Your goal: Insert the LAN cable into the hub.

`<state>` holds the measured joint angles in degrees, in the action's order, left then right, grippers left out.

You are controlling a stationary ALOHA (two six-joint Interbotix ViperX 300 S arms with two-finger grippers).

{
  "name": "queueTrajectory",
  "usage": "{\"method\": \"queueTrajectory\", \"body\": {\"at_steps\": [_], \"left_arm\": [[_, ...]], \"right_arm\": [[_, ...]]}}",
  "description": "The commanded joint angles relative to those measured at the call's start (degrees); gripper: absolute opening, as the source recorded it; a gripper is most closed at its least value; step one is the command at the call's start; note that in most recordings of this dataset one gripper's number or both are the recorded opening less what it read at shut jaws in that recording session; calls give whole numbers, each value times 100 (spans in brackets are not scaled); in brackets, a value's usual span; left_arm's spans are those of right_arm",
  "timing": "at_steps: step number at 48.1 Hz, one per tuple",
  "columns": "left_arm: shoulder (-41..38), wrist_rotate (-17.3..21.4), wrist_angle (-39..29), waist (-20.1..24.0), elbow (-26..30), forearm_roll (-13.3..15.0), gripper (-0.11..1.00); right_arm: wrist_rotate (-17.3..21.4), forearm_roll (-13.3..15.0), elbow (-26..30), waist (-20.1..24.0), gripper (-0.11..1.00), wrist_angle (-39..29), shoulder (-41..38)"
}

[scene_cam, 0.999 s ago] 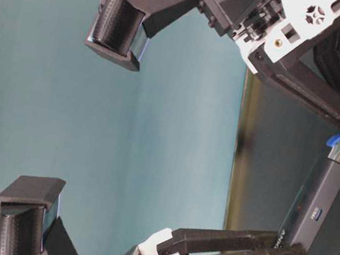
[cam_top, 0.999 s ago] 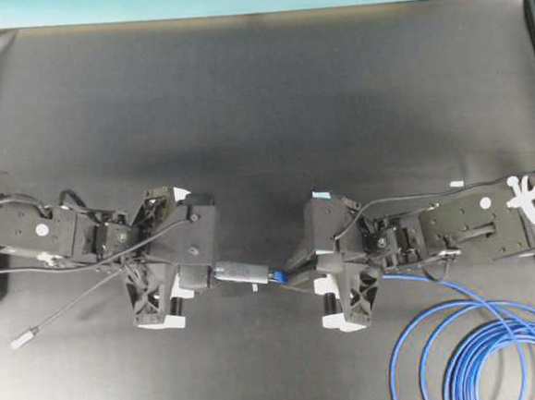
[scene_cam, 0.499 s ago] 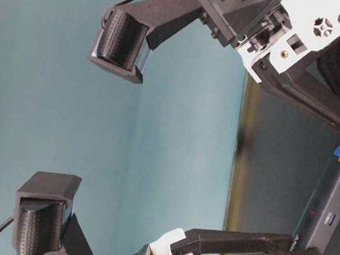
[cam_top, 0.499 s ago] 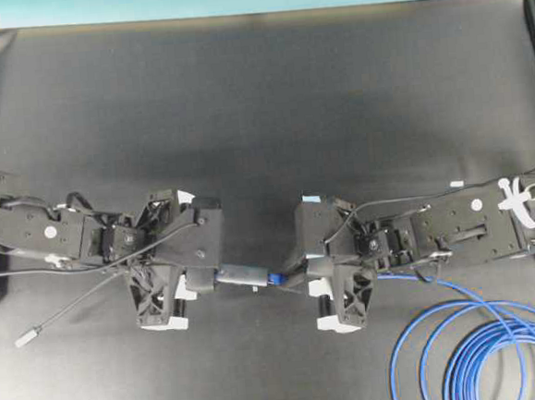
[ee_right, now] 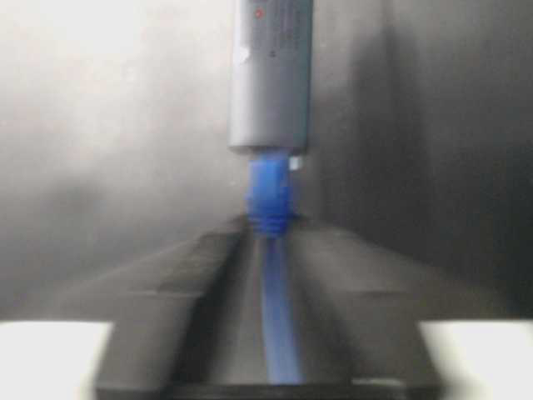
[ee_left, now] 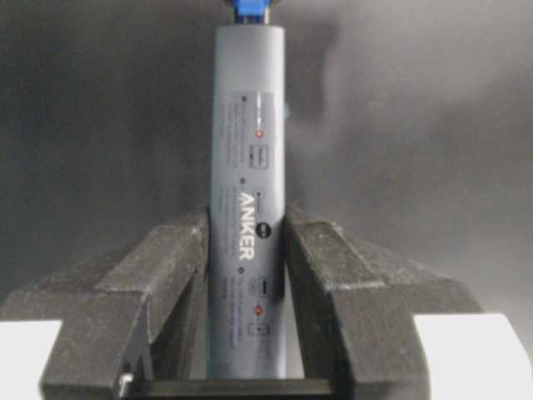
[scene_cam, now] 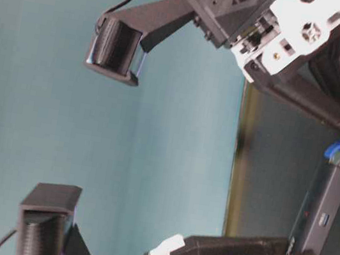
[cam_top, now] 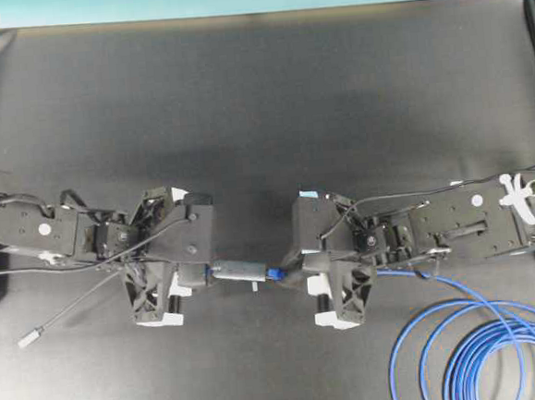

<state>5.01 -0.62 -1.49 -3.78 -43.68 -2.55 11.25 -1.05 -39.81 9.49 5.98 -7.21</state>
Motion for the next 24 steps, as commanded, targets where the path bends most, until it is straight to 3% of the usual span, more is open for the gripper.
{"method": "queueTrajectory", "body": {"at_steps": [1, 5, 9, 24], "left_arm": [[70, -9, 70, 44, -18, -18, 28], [18, -18, 105, 88, -79, -18, 28], [-105, -26, 193, 158, -141, -18, 28], [-650, -141, 659, 308, -193, -18, 29]], "right_arm": [[9, 9, 18, 26, 48, 9, 70], [0, 9, 18, 35, 72, -9, 70], [0, 9, 9, 26, 85, -62, 79], [44, 9, -167, 18, 82, -105, 237]]}}
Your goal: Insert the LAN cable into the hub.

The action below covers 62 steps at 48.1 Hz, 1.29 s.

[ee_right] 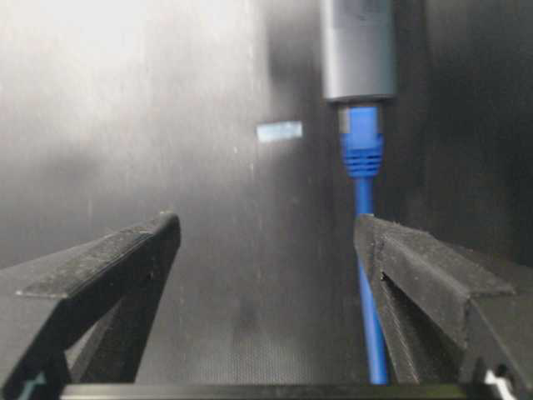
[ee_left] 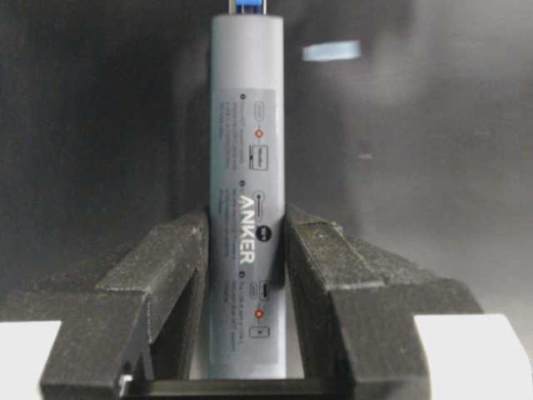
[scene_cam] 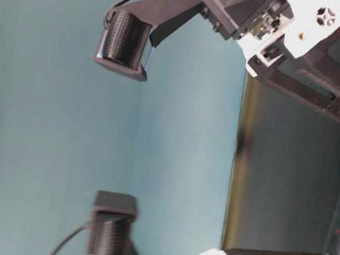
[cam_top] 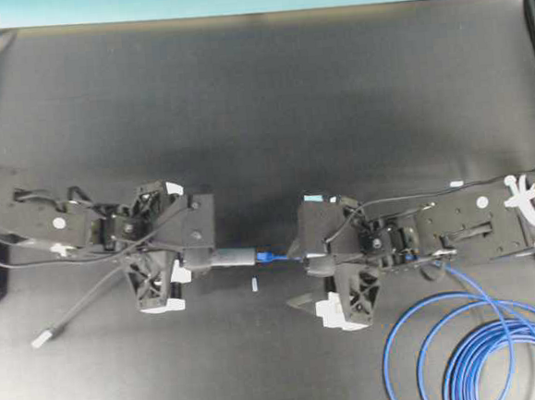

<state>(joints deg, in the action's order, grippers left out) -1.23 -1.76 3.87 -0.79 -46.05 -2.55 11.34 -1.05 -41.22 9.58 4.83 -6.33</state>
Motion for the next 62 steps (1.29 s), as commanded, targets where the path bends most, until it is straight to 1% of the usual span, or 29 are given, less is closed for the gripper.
{"method": "queueTrajectory", "body": {"at_steps": [1, 4, 5, 6, 13, 15, 17, 22, 29, 36, 42, 47, 52, 62], "left_arm": [[-26, -35, 132, 0, 44, -18, 29], [-26, -88, 149, 9, 35, -18, 29], [-26, -105, 149, 0, 35, -18, 30], [-26, -123, 149, 0, 26, -18, 34], [-18, -176, 141, -9, -9, -18, 75], [-18, -185, 123, -26, -9, -18, 83], [-9, -176, 97, -53, -9, -18, 87], [220, -176, -123, -132, -44, -18, 85], [932, -193, -492, -185, -211, -18, 84], [1731, -193, -519, -220, -466, -18, 84], [2197, -193, -510, -229, -686, -18, 84], [2470, -193, -510, -246, -940, -18, 84], [2628, -193, -492, -281, -1081, -18, 84], [2672, -193, -483, -299, -1107, -18, 84]], "right_arm": [[35, 9, -62, 9, 82, -9, 193], [44, 0, -193, 0, 82, -62, 334], [44, -9, -255, 0, 82, -88, 396], [44, -18, -325, 0, 82, -105, 457], [53, -18, -879, -53, 82, -105, 949], [53, -18, -1002, -70, 82, -105, 1072], [53, -26, -1107, -97, 82, -97, 1178], [53, -26, -1327, -149, 82, -105, 1424], [53, -26, -1529, -176, 82, -97, 1749], [26, -26, -1635, -202, 82, -62, 1916], [18, -26, -1635, -193, 82, 0, 1934], [18, -26, -1635, -202, 82, 0, 1934], [26, -26, -1644, -193, 82, 0, 1942], [0, -18, -1644, -193, 82, 9, 1951]]}}
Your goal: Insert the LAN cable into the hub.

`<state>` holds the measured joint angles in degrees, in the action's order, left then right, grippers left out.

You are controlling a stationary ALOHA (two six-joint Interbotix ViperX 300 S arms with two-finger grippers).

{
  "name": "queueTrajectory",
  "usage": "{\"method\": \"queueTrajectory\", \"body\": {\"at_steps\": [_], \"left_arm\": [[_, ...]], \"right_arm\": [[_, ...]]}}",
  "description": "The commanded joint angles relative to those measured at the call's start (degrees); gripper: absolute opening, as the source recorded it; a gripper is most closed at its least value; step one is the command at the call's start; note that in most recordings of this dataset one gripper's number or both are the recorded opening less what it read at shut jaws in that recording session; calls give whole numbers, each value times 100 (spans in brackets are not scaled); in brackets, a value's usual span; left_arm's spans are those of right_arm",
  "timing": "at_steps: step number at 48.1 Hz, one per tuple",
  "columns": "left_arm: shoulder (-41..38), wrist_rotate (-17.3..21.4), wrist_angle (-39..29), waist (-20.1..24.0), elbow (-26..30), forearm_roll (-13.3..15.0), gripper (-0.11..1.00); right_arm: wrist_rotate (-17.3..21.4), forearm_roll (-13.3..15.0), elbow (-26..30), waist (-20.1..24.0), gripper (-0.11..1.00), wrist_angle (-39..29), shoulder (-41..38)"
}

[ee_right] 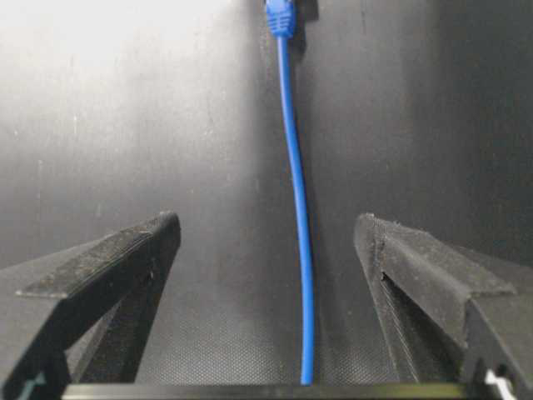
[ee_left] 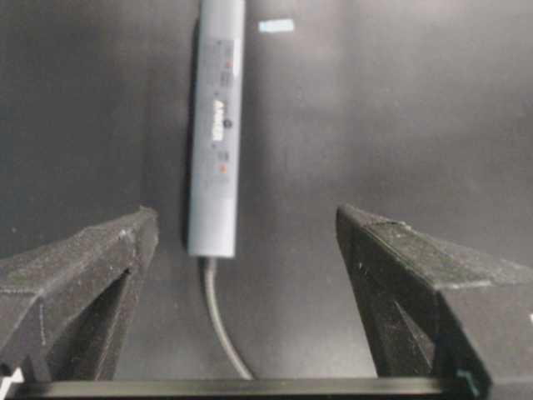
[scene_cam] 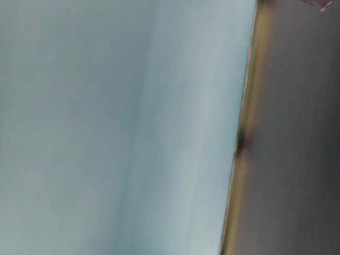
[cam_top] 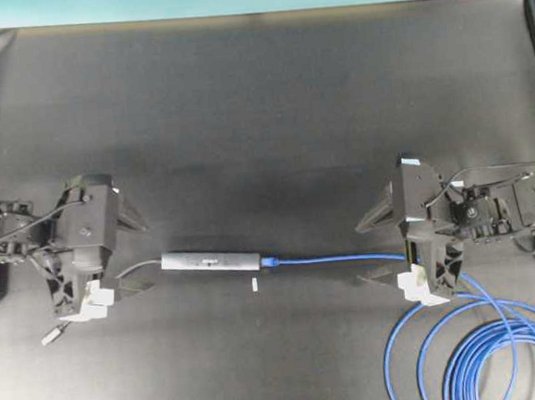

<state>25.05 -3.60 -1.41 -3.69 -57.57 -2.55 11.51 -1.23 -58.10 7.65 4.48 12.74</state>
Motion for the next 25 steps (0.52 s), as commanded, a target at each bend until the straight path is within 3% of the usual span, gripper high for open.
{"method": "queueTrajectory", "body": {"at_steps": [1, 11, 25], "left_arm": [[44, -9, 53, -9, 44, -18, 84], [53, -44, 88, -9, 35, -18, 84], [70, -475, 527, -9, 0, -18, 84]], "right_arm": [[-9, -9, 44, 0, 82, 44, 44], [-18, -9, 35, 0, 82, 202, 35], [-35, -9, 35, 0, 82, 334, 35]]}}
